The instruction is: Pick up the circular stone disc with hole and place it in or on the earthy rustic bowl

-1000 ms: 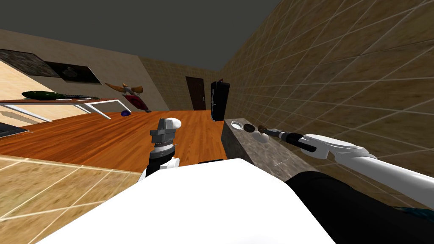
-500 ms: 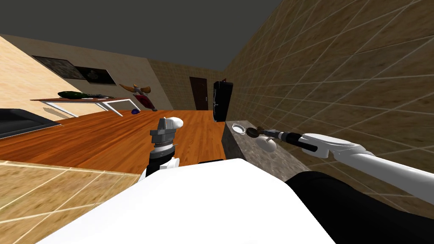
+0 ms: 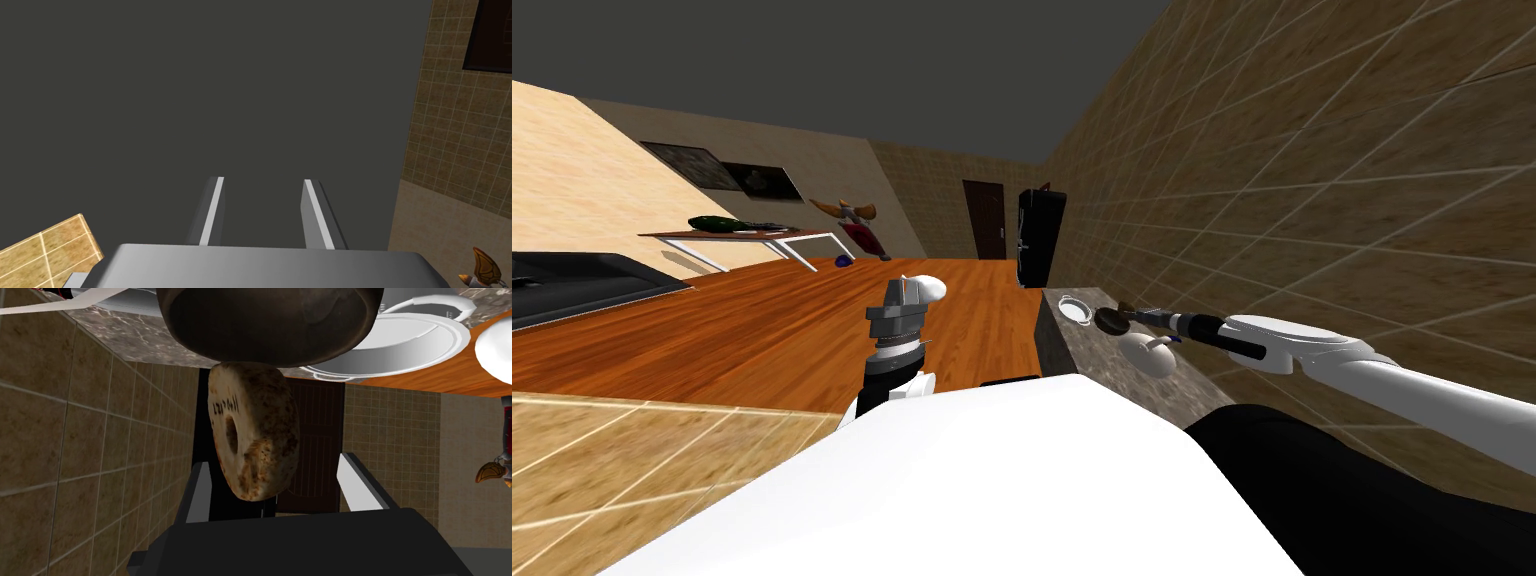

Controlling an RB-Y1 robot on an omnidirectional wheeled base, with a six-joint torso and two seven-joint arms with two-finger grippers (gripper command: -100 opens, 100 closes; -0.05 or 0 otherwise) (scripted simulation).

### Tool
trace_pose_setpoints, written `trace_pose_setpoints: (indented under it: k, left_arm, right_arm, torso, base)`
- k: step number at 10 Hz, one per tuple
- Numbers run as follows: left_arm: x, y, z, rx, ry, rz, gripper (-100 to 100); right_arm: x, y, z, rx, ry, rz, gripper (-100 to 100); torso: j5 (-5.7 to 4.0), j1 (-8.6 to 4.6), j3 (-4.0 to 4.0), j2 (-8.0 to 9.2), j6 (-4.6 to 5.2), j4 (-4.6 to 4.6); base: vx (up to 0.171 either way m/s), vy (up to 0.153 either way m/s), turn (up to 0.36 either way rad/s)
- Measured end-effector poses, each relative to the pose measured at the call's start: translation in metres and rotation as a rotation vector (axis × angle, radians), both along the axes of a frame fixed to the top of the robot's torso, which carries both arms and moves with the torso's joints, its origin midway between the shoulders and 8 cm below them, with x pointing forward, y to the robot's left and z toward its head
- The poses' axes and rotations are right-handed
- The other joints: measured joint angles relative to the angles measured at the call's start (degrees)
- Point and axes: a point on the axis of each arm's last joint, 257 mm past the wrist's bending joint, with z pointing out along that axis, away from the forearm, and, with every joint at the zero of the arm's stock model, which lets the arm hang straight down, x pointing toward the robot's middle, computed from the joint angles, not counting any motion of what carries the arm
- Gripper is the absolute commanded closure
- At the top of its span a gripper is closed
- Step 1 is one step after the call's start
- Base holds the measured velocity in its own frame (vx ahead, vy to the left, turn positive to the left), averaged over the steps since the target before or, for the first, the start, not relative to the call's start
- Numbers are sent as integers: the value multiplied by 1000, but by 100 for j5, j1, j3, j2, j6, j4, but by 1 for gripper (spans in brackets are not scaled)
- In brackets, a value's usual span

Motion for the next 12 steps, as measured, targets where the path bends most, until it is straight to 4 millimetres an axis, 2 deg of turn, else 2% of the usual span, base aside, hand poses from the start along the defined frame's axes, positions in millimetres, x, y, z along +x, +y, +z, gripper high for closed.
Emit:
trace_pose_setpoints:
  k: [3, 4, 5, 12]
  left_arm:
    - [0, 0, 0, 0, 0, 0, 0]
    - [0, 0, 0, 0, 0, 0, 0]
    - [0, 0, 0, 0, 0, 0, 0]
    - [0, 0, 0, 0, 0, 0, 0]
  right_arm:
    - [0, 0, 0, 0, 0, 0, -100]
    - [0, 0, 0, 0, 0, 0, 0]
    - [0, 0, 0, 0, 0, 0, -100]
    - [41, 22, 47, -3, -18, 61, -100]
  torso:
    - [5, 17, 8, 14, 1, 4]
    - [6, 18, 9, 14, 1, 4]
    - [6, 19, 9, 15, 1, 4]
    - [7, 22, 14, 23, 2, 6]
  base:
    - [0, 0, 0]
    - [0, 0, 0]
    - [-11, 1, -125]
    - [-20, 2, -93]
